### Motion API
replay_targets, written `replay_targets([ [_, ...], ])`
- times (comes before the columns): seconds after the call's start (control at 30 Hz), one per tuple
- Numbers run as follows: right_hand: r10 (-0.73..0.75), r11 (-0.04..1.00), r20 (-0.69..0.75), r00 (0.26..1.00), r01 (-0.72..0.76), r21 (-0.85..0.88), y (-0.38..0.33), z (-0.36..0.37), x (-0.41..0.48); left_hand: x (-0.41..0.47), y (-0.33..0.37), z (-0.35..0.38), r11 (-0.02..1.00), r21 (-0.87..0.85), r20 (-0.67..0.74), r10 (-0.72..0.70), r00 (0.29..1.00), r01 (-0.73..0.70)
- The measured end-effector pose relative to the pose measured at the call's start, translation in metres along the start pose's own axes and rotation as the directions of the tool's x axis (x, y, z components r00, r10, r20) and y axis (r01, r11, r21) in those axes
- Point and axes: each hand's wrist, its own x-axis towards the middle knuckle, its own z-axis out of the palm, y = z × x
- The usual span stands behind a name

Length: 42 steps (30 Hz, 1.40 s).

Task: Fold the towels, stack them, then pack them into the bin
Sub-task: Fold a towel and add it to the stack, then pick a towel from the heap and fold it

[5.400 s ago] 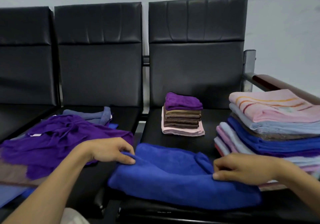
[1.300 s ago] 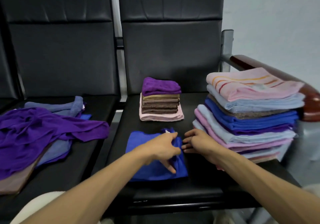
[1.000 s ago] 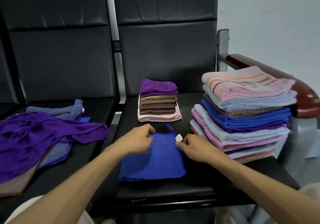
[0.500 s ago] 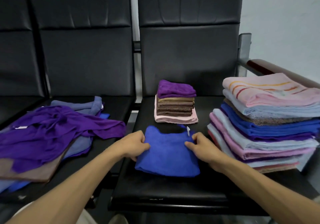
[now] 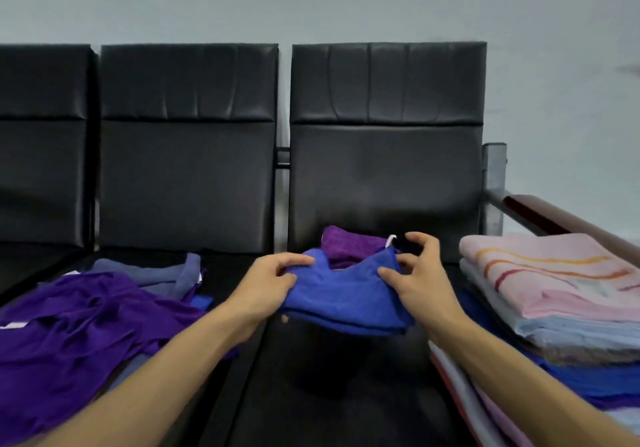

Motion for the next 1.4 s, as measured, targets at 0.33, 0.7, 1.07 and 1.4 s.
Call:
replay_targets([
  [0.33, 0.073, 0.997, -0.256, 0.964, -0.069, 0.024, -0.002, 0.003, 0.14, 0.139, 0.005, 0.049, 0.997, -0.031, -0.124, 0.062, 0.99, -0.066],
  [0.7, 0.356, 0.813, -0.064, 0.932, -0.343, -0.472, 0.062, 0.028, 0.134, 0.132, -0.047, 0.072, 0.959, -0.177, -0.035, -0.231, 0.972, 0.222],
  [1.07, -0.188, 0.717, 0.314, 0.931, 0.348, -0.604, -0.014, 0.101, 0.034, -0.025, -0.026, -0.053, 0.926, -0.203, -0.073, -0.337, 0.939, 0.317],
  [1.4, -0.06, 0.801, 0.657, 0.751, 0.429, -0.417, -0.047, 0.236, -0.056, -0.106, -0.087, -0.176, 0.955, -0.022, -0.654, -0.238, 0.718, 0.296],
])
